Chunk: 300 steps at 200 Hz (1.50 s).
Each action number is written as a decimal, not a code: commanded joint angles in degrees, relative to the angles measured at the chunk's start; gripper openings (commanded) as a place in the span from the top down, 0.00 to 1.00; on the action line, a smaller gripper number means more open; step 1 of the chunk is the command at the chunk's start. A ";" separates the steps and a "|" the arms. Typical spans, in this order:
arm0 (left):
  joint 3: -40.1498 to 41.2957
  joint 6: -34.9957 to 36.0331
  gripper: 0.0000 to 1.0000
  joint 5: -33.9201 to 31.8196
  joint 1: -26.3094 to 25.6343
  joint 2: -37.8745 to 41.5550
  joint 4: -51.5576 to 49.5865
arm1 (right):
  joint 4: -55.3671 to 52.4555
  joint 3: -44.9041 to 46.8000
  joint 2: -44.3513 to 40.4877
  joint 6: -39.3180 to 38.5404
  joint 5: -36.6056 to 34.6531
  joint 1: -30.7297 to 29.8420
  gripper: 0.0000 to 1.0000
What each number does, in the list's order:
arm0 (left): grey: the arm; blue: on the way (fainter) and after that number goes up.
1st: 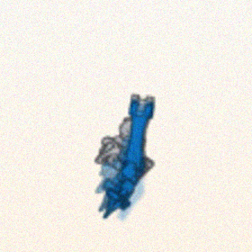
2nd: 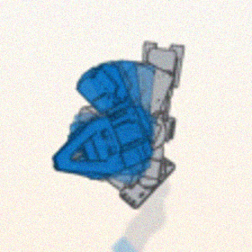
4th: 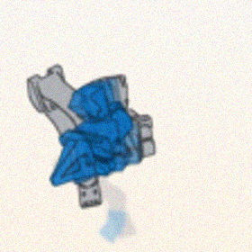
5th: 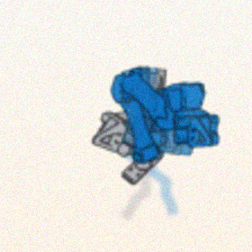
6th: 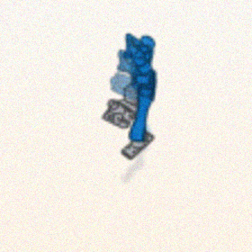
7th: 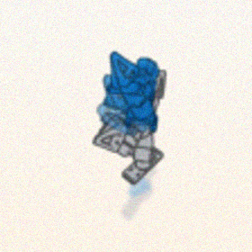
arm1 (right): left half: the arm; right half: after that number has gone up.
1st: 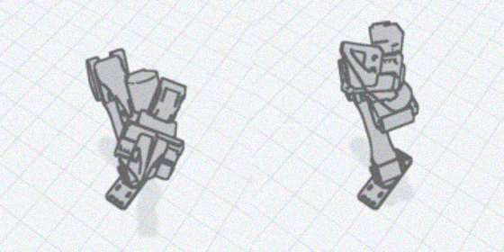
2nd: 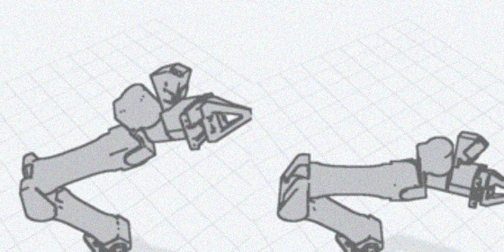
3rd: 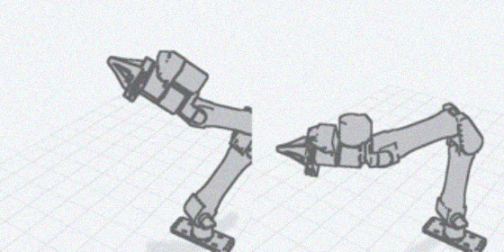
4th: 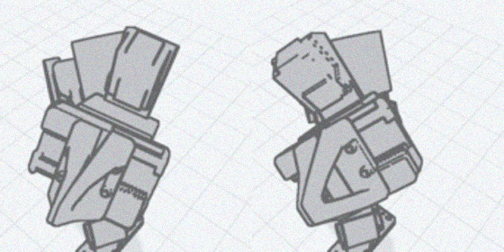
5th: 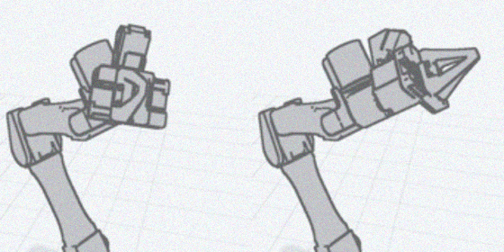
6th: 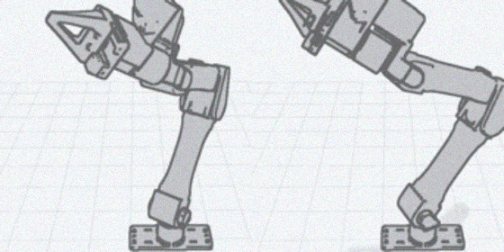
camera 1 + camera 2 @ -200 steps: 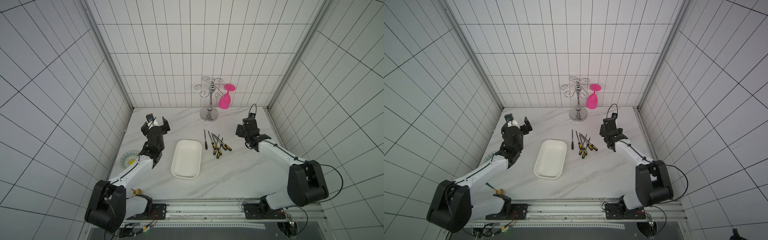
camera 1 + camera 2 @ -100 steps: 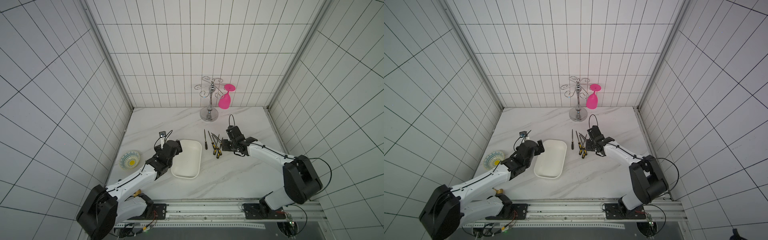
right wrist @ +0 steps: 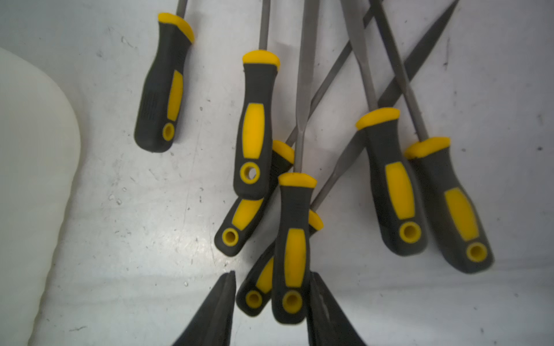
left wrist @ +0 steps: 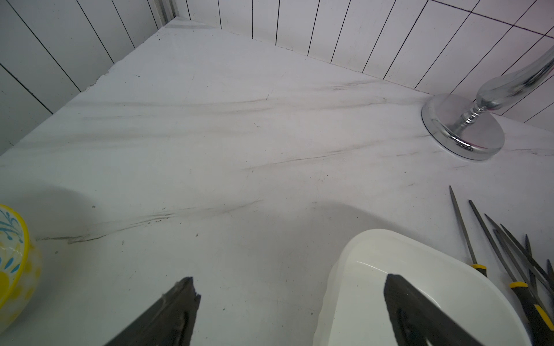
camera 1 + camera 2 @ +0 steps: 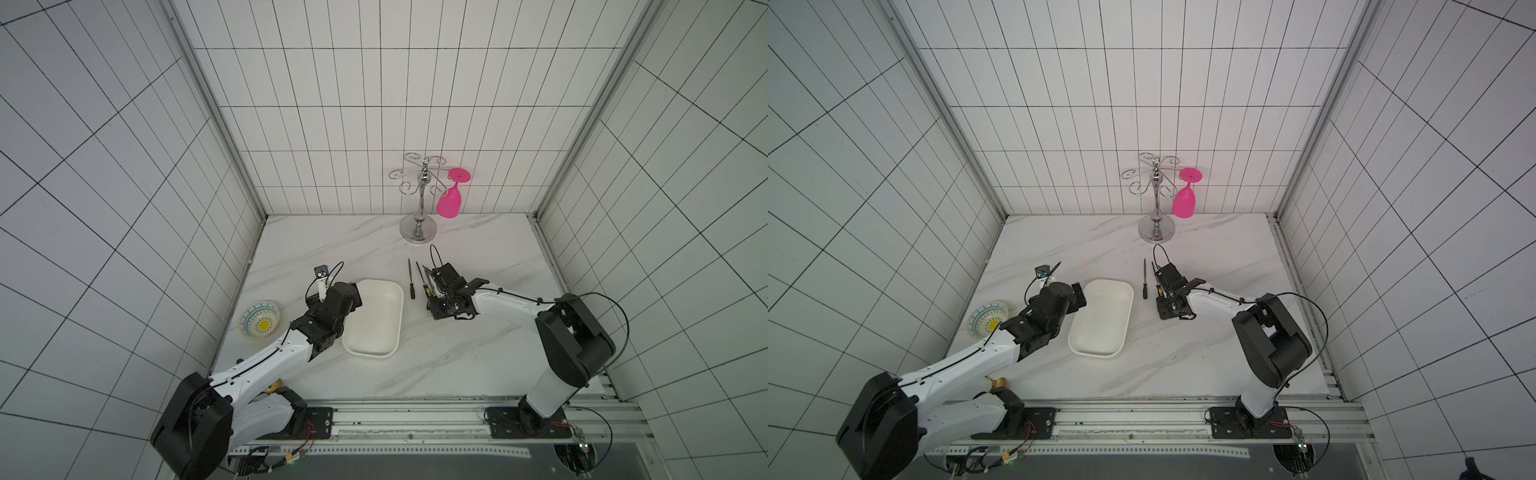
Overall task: Put the file tool into the storage box
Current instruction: Pick up the file tool from the center of the board.
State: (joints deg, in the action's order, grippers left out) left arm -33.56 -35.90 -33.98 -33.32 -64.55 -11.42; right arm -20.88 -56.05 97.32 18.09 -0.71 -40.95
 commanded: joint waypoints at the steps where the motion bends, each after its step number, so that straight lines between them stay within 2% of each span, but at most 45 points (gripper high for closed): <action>1: -0.66 -0.66 0.01 -1.66 -0.08 1.24 -0.97 | -0.62 -3.25 0.81 -2.08 -1.95 -0.27 0.63; 33: -0.72 -0.99 0.01 -1.61 -0.08 1.25 -0.94 | 0.24 -3.06 1.10 -3.45 -2.72 -0.27 0.71; 100: -2.45 -1.52 0.01 2.04 -0.08 -0.04 -1.76 | 1.68 -4.20 2.97 -5.08 -3.47 0.02 0.68; 161: -2.74 -1.98 0.01 3.28 -0.08 -0.79 -2.11 | 1.69 -4.86 1.43 -5.05 -2.15 0.17 0.95; 197: -3.60 -1.64 0.01 5.33 -0.08 -1.66 -1.90 | 0.83 -4.18 -3.10 -3.88 -0.93 0.16 0.95; 250: -4.87 -0.78 0.01 14.36 -0.08 -4.46 3.71 | 0.81 -3.10 -10.07 -3.28 3.20 0.17 0.92; 300: -4.97 -3.28 0.01 27.46 -0.04 -8.77 15.82 | 3.01 -3.09 -11.69 -1.09 14.90 -0.44 0.92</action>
State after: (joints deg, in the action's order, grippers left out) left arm -37.08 -37.78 -15.38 -33.32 -71.11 -4.27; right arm -19.46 -57.98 87.26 15.05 6.79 -40.91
